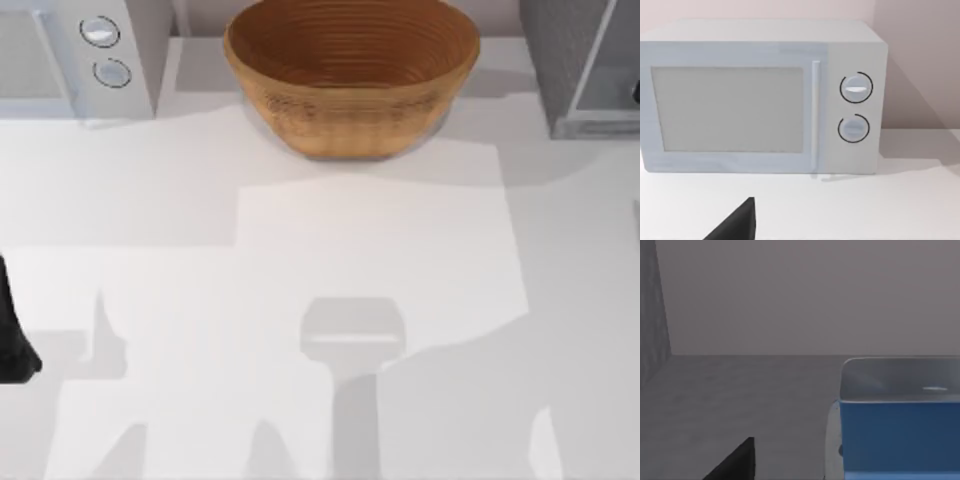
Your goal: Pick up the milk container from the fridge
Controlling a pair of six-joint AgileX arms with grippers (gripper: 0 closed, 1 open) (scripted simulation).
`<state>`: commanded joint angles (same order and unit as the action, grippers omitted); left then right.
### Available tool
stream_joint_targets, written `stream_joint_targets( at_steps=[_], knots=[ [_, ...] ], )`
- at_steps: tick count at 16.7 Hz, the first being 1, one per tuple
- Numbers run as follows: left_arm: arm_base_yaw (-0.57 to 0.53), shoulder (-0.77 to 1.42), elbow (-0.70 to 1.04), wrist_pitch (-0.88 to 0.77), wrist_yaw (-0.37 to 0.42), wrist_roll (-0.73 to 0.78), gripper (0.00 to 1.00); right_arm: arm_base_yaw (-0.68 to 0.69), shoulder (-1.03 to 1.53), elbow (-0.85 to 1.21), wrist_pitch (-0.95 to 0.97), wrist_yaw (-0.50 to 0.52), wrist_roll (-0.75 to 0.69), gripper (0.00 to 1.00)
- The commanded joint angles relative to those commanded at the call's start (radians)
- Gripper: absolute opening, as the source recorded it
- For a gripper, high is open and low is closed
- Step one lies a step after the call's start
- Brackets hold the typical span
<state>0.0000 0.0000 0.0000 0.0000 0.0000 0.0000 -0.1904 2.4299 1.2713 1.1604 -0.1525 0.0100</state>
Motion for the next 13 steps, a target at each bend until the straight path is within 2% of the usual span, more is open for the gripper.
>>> stream_joint_targets(
  at_steps=[2, 13],
  knots=[
    [0.0, 0.0, 0.0, 0.0, 0.0, 0.0, 1.0, 0.0, 0.0, 0.0, 0.0, 0.0, 0.0, 1.0],
    [0.0, 0.0, 0.0, 0.0, 0.0, 0.0, 1.0, 0.0, 0.0, 0.0, 0.0, 0.0, 0.0, 0.17]
  ],
)
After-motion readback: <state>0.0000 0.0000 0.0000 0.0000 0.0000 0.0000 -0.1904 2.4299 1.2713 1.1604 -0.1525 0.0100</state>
